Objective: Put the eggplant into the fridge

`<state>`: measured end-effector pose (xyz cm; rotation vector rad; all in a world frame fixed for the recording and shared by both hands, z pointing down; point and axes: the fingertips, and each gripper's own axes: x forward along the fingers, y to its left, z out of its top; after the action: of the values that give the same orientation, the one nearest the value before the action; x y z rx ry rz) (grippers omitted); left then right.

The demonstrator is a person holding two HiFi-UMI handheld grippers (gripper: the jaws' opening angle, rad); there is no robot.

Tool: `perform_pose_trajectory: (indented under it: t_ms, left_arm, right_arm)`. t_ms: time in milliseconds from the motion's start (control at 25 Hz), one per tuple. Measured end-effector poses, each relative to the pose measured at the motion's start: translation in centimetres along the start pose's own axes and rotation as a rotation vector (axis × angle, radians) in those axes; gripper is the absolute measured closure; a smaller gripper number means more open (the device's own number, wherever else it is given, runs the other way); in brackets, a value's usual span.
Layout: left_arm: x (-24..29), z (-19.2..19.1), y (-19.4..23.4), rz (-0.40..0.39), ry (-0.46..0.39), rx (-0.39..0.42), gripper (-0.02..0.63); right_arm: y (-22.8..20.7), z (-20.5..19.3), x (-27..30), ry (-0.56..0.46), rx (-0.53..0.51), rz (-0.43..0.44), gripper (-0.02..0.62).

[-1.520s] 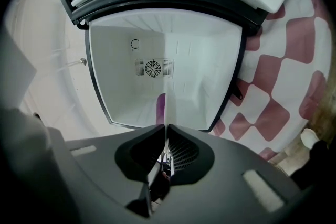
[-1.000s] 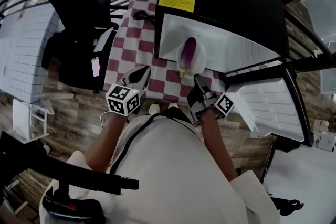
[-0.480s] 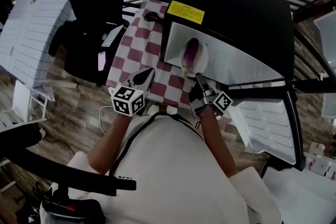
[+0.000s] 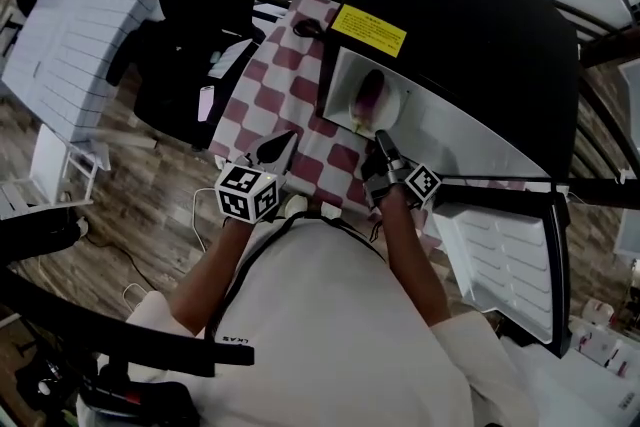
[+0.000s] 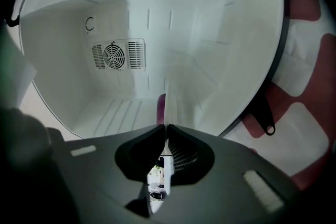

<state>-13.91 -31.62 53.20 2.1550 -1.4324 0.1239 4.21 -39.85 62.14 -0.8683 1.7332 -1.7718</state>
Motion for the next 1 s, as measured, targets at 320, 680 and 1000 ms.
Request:
perform_pose_trajectory:
  t_ms: [320,680,1000]
  left_arm:
    - [-0.9,-0.3,0.6,0.049,0.005,0.000,0.604]
    - [-1.8,-0.9,1.3,0.091,0.019,-0.005,0.604]
    - [-1.9,-0.9,1.5,0.097,0.027,0.003,0.604]
  right_arm:
    - [-3.1,1.0,1.8,0.003,0.011,-0.032,0.566]
    - [-4.3,1.1,3.3,-0.002,0.035,-0.070,0.566]
    - [-4.6,1.1,3.6,-0.037,0.045,-0.151,0.569]
